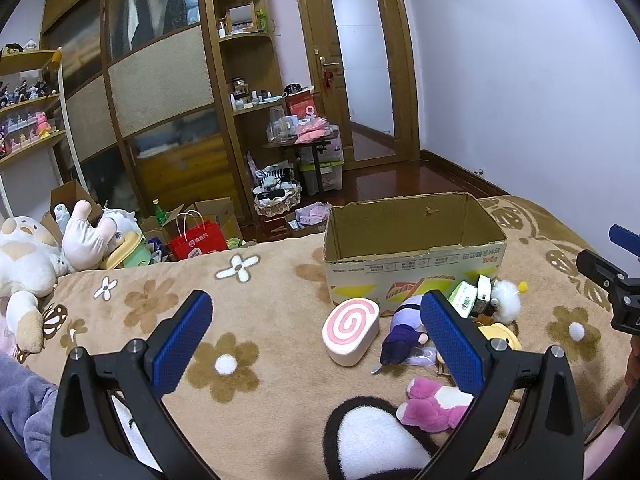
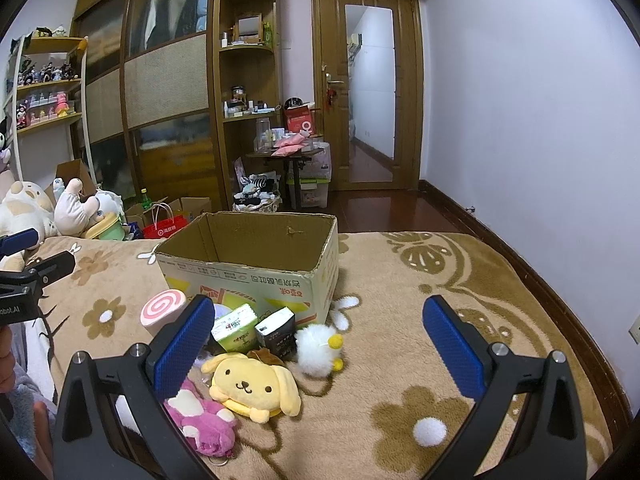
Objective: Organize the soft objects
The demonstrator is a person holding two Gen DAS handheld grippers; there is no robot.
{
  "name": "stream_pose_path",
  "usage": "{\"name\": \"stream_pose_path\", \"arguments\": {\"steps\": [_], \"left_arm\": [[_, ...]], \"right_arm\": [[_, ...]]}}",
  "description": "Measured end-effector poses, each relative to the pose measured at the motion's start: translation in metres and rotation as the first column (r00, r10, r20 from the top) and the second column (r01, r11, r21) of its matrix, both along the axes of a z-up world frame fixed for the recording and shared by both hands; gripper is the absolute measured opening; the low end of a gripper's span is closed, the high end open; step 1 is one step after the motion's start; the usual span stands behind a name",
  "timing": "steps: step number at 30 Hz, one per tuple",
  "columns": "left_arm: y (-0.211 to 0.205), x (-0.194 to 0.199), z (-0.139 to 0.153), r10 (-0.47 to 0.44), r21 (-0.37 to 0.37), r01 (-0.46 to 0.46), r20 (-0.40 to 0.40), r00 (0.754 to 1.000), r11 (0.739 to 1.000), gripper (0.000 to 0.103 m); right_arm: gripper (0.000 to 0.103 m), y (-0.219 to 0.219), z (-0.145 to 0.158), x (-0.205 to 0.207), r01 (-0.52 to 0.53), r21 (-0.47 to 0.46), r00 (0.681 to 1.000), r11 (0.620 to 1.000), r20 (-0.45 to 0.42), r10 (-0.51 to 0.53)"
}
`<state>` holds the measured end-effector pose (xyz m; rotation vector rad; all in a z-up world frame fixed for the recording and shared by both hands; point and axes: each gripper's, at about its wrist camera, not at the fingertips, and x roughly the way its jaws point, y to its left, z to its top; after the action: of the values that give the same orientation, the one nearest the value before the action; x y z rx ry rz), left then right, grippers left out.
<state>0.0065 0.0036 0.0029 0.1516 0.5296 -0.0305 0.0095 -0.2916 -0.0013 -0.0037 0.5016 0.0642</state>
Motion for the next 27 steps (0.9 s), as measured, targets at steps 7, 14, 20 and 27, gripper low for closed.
{"name": "stream_pose_path", "arguments": {"steps": [7,14,20,27], "left_arm": [[-0.0001,-0.0008,-0.0012,0.0,0.001,0.0,-0.002,1.0,1.0,0.102],[0.0009,-0.0036,-0.0008,0.001,-0.002,-0.001,0.001,1.0,1.0,0.102],[0.0039,-0.003,-0.0009,0.007,-0.004,-0.007,0.002,1.0,1.0,0.102],[0.0029,-0.0031,-0.0009,0.006,-0.003,-0.006,0.002,1.0,1.0,0.102]], "right_arm": [[0.103,-0.0014,0.003,-0.0011,-0.001,-0.001,1.0,1.0,-0.003,0.001],[0.103,-0.0007,0.0023,-0.0012,-0.002,-0.003,1.0,1.0,-0.005,0.002],[0.103,-0.001,0.0043,-0.0026,-0.002,-0.003,1.0,1.0,-0.004,0.002],[0.103,0.0003,0.0007,-0.0016,-0.005,0.003,1.0,1.0,-0.006,0.005]]}}
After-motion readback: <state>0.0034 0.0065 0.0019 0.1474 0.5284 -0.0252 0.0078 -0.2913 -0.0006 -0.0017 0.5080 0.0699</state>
